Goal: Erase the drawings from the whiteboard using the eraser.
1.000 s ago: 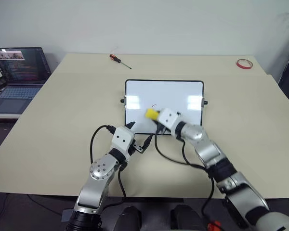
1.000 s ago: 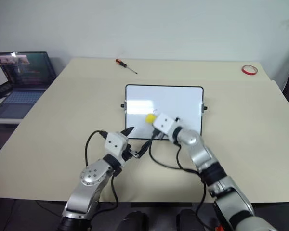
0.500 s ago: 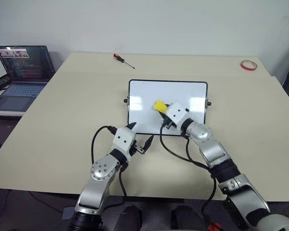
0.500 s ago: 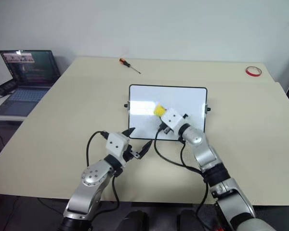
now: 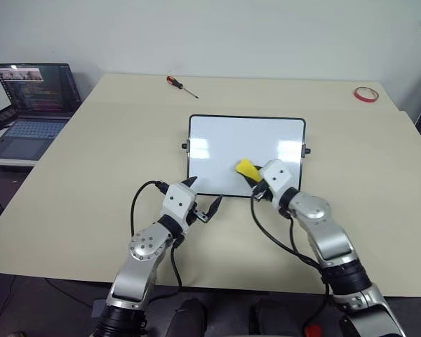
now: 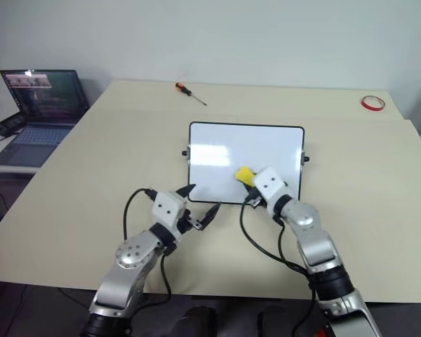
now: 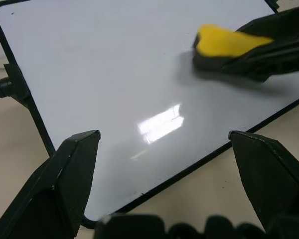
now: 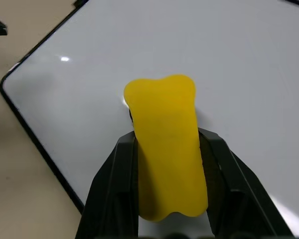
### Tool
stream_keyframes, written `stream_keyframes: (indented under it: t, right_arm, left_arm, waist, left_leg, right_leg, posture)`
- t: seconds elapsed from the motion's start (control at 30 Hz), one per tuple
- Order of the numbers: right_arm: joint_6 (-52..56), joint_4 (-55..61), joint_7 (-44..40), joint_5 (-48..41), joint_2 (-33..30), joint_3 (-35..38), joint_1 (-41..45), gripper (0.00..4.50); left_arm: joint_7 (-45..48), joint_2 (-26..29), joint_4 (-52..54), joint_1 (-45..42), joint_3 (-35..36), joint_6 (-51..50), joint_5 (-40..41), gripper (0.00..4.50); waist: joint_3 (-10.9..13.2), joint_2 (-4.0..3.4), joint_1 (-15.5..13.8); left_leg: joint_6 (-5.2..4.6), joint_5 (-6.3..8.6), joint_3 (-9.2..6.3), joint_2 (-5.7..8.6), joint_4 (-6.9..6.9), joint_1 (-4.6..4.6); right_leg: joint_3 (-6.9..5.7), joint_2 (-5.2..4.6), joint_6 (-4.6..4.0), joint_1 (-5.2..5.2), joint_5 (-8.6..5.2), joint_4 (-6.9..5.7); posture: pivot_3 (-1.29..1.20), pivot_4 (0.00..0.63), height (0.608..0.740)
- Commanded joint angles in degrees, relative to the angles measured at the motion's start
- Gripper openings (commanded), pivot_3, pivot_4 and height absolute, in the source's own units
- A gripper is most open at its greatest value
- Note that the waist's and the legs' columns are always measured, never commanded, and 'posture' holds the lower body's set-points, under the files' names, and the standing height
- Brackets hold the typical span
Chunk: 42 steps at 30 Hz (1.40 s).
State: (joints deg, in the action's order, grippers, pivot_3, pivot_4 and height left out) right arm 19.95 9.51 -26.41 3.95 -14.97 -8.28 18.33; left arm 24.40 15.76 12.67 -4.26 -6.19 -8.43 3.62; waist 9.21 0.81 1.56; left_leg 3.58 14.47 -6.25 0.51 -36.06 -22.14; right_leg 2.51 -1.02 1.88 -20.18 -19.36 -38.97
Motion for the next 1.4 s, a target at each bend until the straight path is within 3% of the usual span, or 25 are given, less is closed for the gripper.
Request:
stream_keyframes:
  t: [0.03,0.27,0.53,0.73,0.93,1.2,1.4]
  right_arm:
    - [3.7,11.0,0.5,-3.1,-0.9,3.4,-6.7,1.27]
    - [8.2,18.3,2.2,-3.5,-3.4,6.8,-15.1,1.27]
    - [7.8,17.4,5.2,-2.9,-3.6,7.3,-14.5,1.27]
    - [9.7,20.2,9.3,-1.5,-4.3,10.8,-16.7,1.27]
    - [18.0,25.7,12.8,-3.4,-2.5,17.0,-20.1,1.27]
    - [29.6,24.3,15.4,-8.6,1.6,25.1,-18.7,1.27]
    - [33.1,23.3,16.2,-9.5,1.0,25.7,-17.7,1.27]
  left_arm:
    - [0.5,0.3,1.0,-0.1,0.4,1.1,0.7,4.50]
    - [0.0,0.4,0.5,0.4,1.1,1.2,1.0,4.50]
    - [0.9,-0.7,-0.9,-1.6,-0.4,1.2,1.2,4.50]
    - [8.8,-1.9,-2.4,-5.7,-2.9,0.7,7.1,4.50]
    - [22.3,-0.4,-6.9,-11.6,-7.2,1.9,11.1,4.50]
    - [40.3,0.0,-22.5,-22.5,-13.9,9.9,9.6,4.50]
    - [43.0,-2.1,-28.9,-26.4,-14.6,15.2,8.2,4.50]
  waist:
    - [0.0,0.00,0.0]
    - [0.1,-0.01,0.2]
    - [0.1,0.01,0.2]
    - [0.1,0.04,-0.1]
    - [0.1,0.04,0.1]
    - [0.1,0.03,0.3]
    - [0.1,0.03,0.3]
  left_leg:
    - [0.00,0.00,0.00,0.00,0.03,-0.02]
    - [0.00,0.01,0.06,0.00,0.03,0.04]
    - [0.00,0.01,0.10,0.00,0.03,0.05]
    - [0.00,0.01,0.10,0.02,0.03,0.02]
    - [0.01,0.00,0.11,0.03,0.02,-0.03]
    - [0.00,0.00,0.23,0.02,0.02,0.07]
    - [-0.02,0.01,0.21,0.02,0.02,0.04]
  right_leg:
    - [0.01,0.00,0.01,-0.02,-0.01,0.03]
    - [0.01,0.01,0.03,0.00,-0.06,-0.02]
    - [0.00,0.02,0.03,-0.02,-0.06,-0.02]
    - [-0.03,0.01,0.03,-0.01,-0.06,-0.01]
    - [-0.03,0.02,0.03,-0.03,-0.06,-0.01]
    - [0.01,0.31,0.03,0.01,-0.06,-0.05]
    - [0.01,0.32,0.03,-0.01,-0.06,-0.04]
  posture:
    - [0.00,0.150,0.740]
    - [0.00,0.150,0.740]
    - [0.00,0.150,0.740]
    - [0.00,0.150,0.740]
    - [0.00,0.150,0.740]
    - [0.00,0.150,0.740]
    - [0.00,0.150,0.740]
